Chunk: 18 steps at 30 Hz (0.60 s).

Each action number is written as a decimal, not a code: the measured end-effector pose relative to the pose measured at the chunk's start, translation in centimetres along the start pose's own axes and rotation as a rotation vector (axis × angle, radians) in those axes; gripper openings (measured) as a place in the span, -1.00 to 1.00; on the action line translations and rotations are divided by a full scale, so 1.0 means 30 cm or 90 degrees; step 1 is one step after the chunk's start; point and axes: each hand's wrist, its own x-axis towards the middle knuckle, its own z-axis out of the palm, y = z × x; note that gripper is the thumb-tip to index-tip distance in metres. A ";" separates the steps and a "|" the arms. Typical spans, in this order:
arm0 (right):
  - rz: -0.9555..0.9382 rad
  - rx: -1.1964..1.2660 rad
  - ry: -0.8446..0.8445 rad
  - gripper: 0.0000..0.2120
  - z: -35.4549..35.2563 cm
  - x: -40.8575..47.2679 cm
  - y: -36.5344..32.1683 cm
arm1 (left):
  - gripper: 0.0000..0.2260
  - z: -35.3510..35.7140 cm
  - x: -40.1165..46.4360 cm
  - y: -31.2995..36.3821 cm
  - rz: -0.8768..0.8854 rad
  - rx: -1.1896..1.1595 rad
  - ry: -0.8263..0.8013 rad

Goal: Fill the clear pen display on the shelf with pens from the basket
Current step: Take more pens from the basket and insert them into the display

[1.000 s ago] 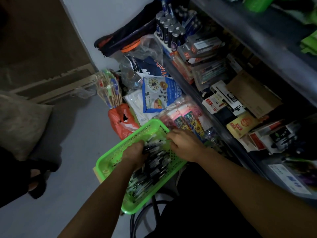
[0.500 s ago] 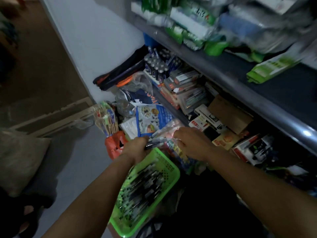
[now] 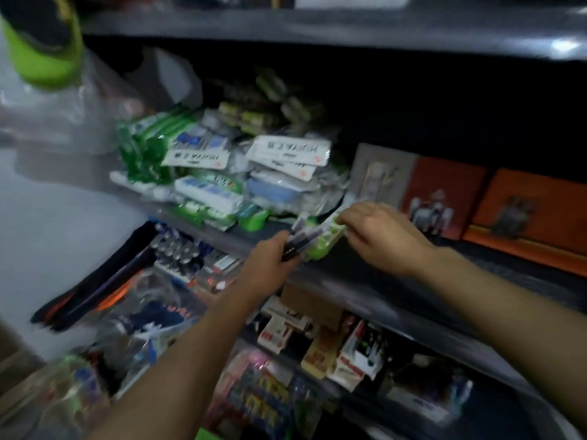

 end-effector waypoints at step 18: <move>0.203 0.098 0.046 -0.86 -0.372 -0.357 0.335 | -0.70 0.406 0.209 0.590 0.124 -0.306 -0.142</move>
